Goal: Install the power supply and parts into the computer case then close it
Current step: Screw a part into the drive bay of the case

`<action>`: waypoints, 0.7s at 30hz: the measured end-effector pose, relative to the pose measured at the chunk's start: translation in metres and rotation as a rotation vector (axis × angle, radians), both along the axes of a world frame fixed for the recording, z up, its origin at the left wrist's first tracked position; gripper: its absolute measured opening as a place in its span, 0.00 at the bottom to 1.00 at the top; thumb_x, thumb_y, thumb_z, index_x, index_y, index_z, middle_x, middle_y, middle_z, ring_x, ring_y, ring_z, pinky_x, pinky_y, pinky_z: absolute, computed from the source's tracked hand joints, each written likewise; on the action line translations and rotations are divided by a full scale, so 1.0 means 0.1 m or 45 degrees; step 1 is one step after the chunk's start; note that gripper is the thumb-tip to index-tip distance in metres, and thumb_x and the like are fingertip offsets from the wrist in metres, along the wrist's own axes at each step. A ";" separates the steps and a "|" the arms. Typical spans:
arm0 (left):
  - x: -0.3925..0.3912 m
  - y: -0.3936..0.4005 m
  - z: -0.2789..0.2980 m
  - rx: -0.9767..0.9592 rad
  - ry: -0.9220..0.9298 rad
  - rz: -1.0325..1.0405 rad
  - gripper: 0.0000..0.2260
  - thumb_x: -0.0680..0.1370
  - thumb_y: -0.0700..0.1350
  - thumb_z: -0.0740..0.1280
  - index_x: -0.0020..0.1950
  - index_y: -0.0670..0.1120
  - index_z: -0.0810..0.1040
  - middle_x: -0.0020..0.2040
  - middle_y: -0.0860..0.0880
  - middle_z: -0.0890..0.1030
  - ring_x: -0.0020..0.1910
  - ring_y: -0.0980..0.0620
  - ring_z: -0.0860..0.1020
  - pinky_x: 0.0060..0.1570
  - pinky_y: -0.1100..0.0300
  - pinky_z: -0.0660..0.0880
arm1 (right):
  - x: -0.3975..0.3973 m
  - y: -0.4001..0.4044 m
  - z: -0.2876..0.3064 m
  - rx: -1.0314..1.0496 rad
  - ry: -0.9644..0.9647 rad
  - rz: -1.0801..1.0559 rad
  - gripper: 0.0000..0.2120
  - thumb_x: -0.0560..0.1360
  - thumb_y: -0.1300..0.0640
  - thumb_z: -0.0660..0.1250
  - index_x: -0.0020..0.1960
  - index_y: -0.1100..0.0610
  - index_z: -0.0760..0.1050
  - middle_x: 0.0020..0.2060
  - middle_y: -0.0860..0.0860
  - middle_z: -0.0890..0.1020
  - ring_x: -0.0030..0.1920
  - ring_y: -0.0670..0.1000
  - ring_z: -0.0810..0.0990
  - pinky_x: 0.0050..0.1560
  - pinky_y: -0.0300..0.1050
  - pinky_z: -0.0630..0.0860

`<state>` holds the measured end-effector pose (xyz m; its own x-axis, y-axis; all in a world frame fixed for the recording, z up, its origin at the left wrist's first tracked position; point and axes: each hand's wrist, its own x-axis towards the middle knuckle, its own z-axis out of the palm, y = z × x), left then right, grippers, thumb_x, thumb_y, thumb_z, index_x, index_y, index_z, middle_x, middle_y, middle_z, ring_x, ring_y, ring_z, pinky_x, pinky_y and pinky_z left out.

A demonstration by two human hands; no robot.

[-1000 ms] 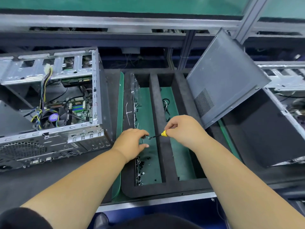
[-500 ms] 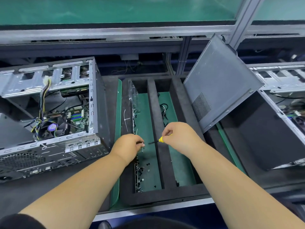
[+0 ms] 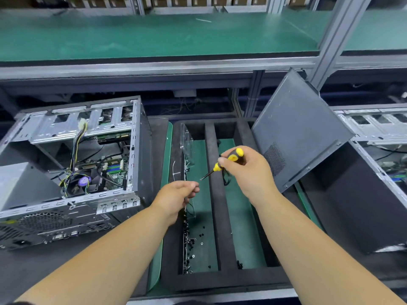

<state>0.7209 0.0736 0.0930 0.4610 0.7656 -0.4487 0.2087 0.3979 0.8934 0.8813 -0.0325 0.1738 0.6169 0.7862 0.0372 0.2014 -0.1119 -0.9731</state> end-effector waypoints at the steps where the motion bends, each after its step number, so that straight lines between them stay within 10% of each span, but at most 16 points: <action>1: 0.03 0.00 0.05 -0.090 -0.080 0.034 0.06 0.79 0.42 0.67 0.47 0.45 0.83 0.40 0.52 0.84 0.37 0.57 0.77 0.39 0.65 0.71 | 0.00 0.01 0.04 0.068 0.013 -0.016 0.03 0.73 0.56 0.73 0.42 0.51 0.79 0.36 0.44 0.83 0.36 0.40 0.81 0.42 0.36 0.77; 12: 0.08 0.04 0.55 -0.077 -0.359 0.034 0.10 0.82 0.45 0.63 0.48 0.43 0.81 0.37 0.51 0.80 0.35 0.58 0.74 0.39 0.65 0.73 | 0.00 0.18 0.35 0.237 0.084 -0.037 0.05 0.74 0.51 0.71 0.43 0.51 0.77 0.40 0.50 0.85 0.41 0.48 0.84 0.52 0.54 0.81; 21: -0.01 0.14 0.83 -0.003 -0.404 0.059 0.10 0.82 0.45 0.63 0.47 0.43 0.81 0.36 0.52 0.80 0.33 0.59 0.73 0.36 0.68 0.73 | -0.08 0.28 0.57 0.349 0.062 -0.025 0.04 0.75 0.53 0.70 0.43 0.52 0.78 0.38 0.49 0.84 0.40 0.46 0.84 0.48 0.45 0.81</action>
